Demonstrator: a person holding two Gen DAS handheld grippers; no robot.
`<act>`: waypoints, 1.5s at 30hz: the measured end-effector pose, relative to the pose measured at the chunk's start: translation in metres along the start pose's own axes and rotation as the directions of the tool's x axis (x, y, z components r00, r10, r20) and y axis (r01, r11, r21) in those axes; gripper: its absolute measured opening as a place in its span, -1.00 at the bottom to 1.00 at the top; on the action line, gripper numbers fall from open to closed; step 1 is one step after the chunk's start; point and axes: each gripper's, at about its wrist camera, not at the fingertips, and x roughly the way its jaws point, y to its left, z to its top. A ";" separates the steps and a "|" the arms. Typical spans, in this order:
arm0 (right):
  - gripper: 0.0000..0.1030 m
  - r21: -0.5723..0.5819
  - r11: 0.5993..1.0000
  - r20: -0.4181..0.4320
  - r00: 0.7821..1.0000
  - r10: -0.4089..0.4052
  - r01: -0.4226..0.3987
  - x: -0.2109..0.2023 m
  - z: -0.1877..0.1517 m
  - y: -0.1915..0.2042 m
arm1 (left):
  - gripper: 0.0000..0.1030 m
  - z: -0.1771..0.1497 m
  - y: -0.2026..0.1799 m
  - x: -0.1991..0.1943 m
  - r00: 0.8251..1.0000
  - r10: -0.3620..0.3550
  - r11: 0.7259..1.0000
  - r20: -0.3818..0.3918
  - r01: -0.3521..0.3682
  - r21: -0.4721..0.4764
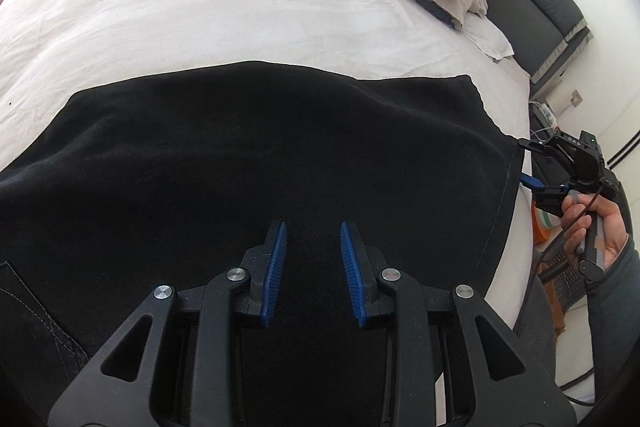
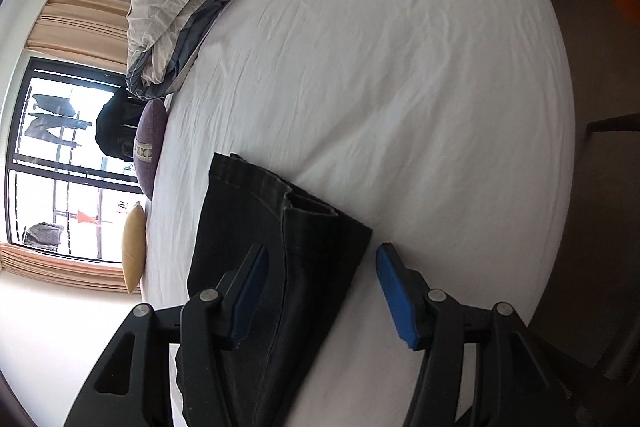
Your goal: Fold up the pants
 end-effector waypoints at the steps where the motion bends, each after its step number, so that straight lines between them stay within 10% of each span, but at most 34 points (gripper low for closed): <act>1: 0.04 0.005 1.000 -0.009 1.000 0.017 -0.017 0.003 0.000 0.002 | -0.48 0.000 0.000 0.003 1.000 -0.003 1.000 -0.006 0.003 -0.004; 20: -0.69 0.088 0.984 0.008 0.988 0.152 -0.153 0.031 0.004 -0.010 | -0.48 0.006 0.002 0.024 0.999 -0.033 0.999 -0.042 0.032 -0.029; 33: -0.77 -0.245 0.968 0.090 0.993 0.072 -0.048 0.005 -0.023 0.072 | -0.48 0.002 0.010 0.029 0.998 -0.066 0.994 -0.020 0.064 -0.090; 36: -0.77 -0.525 0.850 0.046 0.996 0.071 -0.036 0.004 -0.070 0.141 | -0.48 0.000 0.016 0.027 0.996 -0.087 0.990 -0.013 0.085 -0.117; 41: -0.78 -0.941 0.310 -0.153 0.988 -0.022 -0.139 0.021 -0.231 0.222 | -0.47 -0.003 0.037 0.017 0.981 -0.187 0.944 0.043 0.192 -0.269; 43: -0.78 -0.958 0.235 -0.183 0.981 -0.067 -0.163 0.033 -0.267 0.220 | -0.47 -0.009 0.049 0.006 0.975 -0.204 0.917 0.083 0.220 -0.331; 45: -0.78 -0.956 0.240 -0.195 0.976 -0.096 -0.168 0.045 -0.283 0.214 | -0.47 -0.016 0.061 -0.007 0.964 -0.235 0.881 0.128 0.267 -0.390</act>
